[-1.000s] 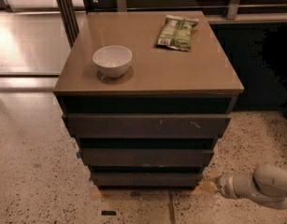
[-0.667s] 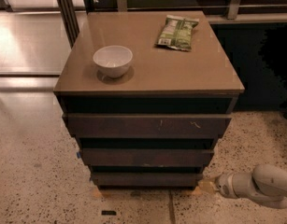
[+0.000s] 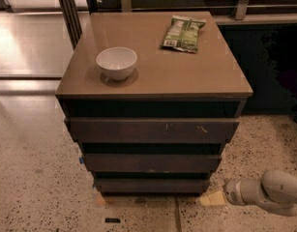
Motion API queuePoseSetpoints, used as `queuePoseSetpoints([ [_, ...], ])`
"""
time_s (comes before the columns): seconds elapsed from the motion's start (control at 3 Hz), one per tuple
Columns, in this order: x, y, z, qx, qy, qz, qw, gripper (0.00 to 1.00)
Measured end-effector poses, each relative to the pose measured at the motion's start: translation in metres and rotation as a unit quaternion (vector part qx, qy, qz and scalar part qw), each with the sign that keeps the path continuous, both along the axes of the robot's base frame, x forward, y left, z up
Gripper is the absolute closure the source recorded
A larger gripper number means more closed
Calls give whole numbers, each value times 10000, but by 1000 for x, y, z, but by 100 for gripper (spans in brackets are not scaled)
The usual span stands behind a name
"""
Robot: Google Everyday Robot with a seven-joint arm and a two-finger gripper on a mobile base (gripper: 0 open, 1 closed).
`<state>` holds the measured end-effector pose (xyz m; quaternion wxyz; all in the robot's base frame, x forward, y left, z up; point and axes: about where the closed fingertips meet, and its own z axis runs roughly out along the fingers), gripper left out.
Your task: Close middle drawer
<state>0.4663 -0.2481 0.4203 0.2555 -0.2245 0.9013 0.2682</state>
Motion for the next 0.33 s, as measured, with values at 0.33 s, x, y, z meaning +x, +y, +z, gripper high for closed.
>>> queuePoseSetpoints([
  [0.33, 0, 0, 0, 0, 0, 0, 10000, 0],
])
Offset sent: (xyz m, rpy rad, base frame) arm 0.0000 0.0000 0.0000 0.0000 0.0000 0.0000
